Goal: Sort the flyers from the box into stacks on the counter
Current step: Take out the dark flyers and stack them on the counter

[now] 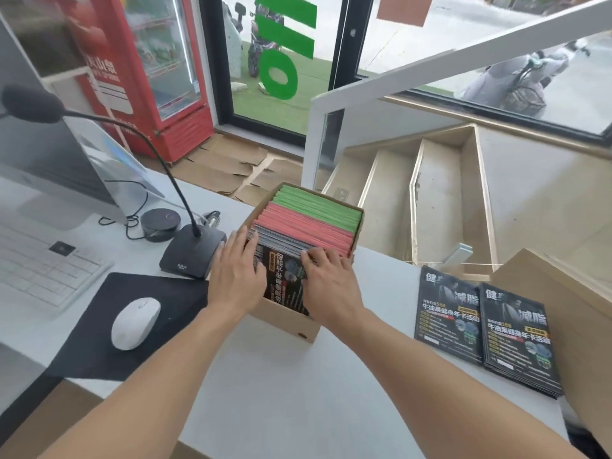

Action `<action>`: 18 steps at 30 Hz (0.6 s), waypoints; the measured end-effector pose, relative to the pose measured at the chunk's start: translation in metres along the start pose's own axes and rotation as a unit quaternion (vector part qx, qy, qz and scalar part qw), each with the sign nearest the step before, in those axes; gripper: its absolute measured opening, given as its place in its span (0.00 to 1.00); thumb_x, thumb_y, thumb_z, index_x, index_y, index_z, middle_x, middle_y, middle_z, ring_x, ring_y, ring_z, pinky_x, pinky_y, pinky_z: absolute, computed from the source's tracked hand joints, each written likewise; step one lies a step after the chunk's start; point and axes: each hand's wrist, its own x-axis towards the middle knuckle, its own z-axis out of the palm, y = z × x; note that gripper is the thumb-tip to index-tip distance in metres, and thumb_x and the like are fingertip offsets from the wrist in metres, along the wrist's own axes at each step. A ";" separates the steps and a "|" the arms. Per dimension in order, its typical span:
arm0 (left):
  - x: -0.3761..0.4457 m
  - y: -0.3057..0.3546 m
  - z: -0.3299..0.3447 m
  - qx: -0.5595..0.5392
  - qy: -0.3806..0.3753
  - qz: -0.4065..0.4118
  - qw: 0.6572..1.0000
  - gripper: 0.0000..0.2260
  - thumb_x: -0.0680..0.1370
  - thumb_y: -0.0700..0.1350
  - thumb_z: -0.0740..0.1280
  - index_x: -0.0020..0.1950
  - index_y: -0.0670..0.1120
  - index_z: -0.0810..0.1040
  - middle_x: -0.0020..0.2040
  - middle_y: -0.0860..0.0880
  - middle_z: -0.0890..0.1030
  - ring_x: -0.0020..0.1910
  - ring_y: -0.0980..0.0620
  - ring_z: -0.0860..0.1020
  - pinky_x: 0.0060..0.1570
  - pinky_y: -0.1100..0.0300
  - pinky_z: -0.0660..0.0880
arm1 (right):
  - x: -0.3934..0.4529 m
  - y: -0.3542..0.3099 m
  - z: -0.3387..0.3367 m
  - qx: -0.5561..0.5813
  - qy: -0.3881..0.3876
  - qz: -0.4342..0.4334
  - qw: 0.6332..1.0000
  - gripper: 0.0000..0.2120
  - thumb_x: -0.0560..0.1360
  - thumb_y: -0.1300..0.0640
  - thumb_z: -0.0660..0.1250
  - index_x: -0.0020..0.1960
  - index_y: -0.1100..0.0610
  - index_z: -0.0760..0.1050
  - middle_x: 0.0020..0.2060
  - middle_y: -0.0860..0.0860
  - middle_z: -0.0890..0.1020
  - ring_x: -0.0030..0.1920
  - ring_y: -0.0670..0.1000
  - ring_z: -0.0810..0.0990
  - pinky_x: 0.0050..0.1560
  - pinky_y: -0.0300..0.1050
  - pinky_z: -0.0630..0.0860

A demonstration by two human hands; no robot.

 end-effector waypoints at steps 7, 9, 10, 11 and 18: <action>-0.003 0.003 0.005 0.013 0.030 -0.006 0.999 0.29 0.79 0.49 0.60 0.81 0.49 0.62 0.82 0.47 0.60 0.81 0.49 0.55 0.80 0.48 0.52 | -0.013 -0.006 0.016 -0.017 0.015 0.007 1.000 0.30 0.80 0.57 0.57 0.82 0.56 0.56 0.79 0.53 0.63 0.77 0.57 0.63 0.76 0.55 0.60; -0.005 0.003 0.005 0.001 0.041 -0.002 0.999 0.29 0.78 0.48 0.61 0.80 0.48 0.64 0.81 0.47 0.62 0.80 0.49 0.58 0.80 0.48 0.53 | -0.014 -0.009 0.016 -0.014 0.011 0.016 1.000 0.30 0.80 0.57 0.57 0.81 0.55 0.57 0.79 0.54 0.63 0.78 0.58 0.62 0.77 0.56 0.59; -0.005 0.003 0.006 -0.004 0.050 -0.001 0.999 0.28 0.78 0.47 0.61 0.79 0.48 0.65 0.80 0.47 0.63 0.80 0.49 0.59 0.80 0.48 0.54 | -0.015 -0.010 0.016 -0.019 0.017 0.020 0.999 0.30 0.79 0.58 0.58 0.80 0.55 0.60 0.79 0.55 0.64 0.77 0.59 0.63 0.77 0.57 0.60; -0.006 0.003 0.006 -0.011 0.058 -0.004 0.998 0.27 0.78 0.46 0.62 0.78 0.47 0.67 0.80 0.46 0.65 0.80 0.48 0.60 0.80 0.48 0.55 | -0.016 -0.011 0.014 -0.025 0.029 0.019 0.999 0.29 0.77 0.59 0.61 0.79 0.55 0.64 0.77 0.56 0.67 0.76 0.60 0.66 0.76 0.58 0.63; -0.012 0.003 0.006 -0.094 0.099 -0.029 0.990 0.16 0.76 0.44 0.67 0.63 0.49 0.74 0.74 0.48 0.72 0.76 0.48 0.65 0.77 0.48 0.59 | -0.018 -0.025 0.004 0.089 0.023 0.015 0.996 0.13 0.79 0.61 0.61 0.62 0.52 0.69 0.46 0.49 0.82 0.44 0.57 0.81 0.37 0.48 0.68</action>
